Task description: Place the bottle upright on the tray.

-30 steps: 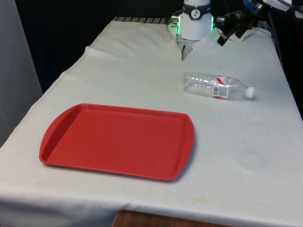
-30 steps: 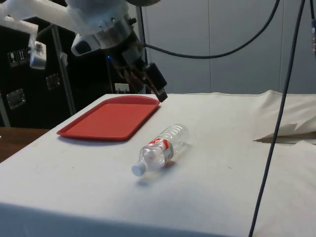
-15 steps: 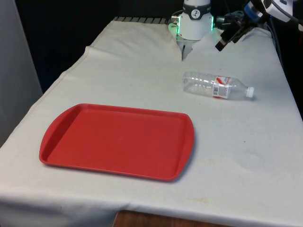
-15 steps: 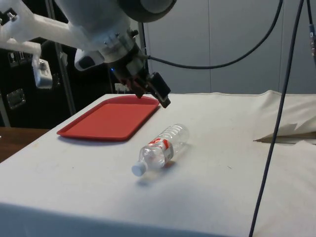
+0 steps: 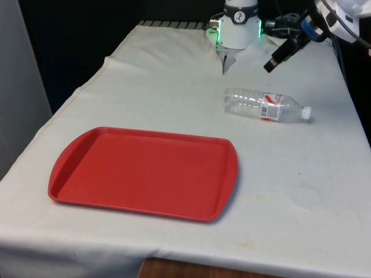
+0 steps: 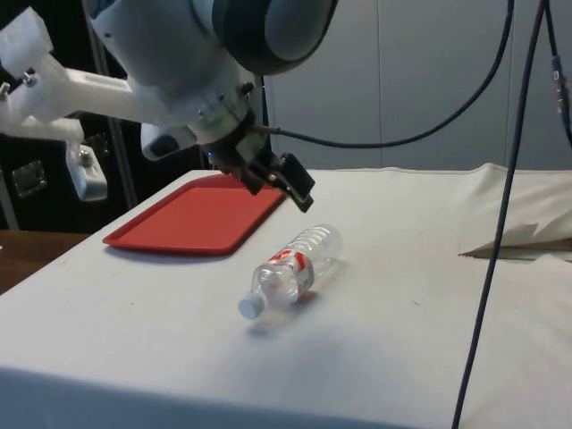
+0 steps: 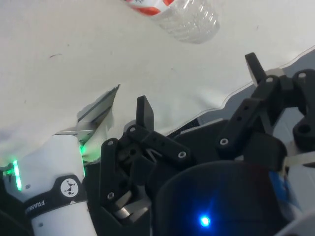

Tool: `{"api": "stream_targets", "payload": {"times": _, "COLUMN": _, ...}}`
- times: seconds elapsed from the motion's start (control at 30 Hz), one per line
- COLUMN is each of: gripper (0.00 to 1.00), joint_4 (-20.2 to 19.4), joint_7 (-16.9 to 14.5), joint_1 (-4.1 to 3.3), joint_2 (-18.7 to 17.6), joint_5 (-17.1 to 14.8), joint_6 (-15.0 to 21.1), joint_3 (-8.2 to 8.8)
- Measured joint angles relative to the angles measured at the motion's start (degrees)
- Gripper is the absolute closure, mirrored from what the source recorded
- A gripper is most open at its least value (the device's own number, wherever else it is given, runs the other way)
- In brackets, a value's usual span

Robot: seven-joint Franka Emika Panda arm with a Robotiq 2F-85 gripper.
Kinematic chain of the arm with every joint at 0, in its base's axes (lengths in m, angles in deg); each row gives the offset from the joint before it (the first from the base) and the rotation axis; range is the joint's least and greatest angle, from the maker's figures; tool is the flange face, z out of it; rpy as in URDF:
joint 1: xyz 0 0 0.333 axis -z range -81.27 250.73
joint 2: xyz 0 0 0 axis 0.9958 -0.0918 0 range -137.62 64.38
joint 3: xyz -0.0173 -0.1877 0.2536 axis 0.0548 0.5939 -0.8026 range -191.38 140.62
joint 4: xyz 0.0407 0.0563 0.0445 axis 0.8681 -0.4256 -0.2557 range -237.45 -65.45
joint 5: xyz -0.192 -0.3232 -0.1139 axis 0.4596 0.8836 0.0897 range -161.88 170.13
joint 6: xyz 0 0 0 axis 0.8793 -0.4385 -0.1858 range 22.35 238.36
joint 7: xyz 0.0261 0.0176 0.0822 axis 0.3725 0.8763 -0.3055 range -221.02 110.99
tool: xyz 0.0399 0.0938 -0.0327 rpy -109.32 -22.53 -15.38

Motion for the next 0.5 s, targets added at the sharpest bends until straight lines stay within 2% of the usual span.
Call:
{"api": "stream_targets", "payload": {"times": 0.23, "gripper": 0.00, "joint_4": 0.11, "joint_7": 0.00, "joint_1": -0.06, "joint_2": -1.38, "joint_5": 1.43, "joint_6": 0.00, "joint_3": -0.46}}
{"api": "stream_targets", "payload": {"times": 0.5, "gripper": 0.00, "joint_4": 2.64, "joint_7": -0.46, "joint_1": -0.17, "joint_2": -5.39, "joint_5": 2.98, "joint_6": -0.46, "joint_3": -0.86}}
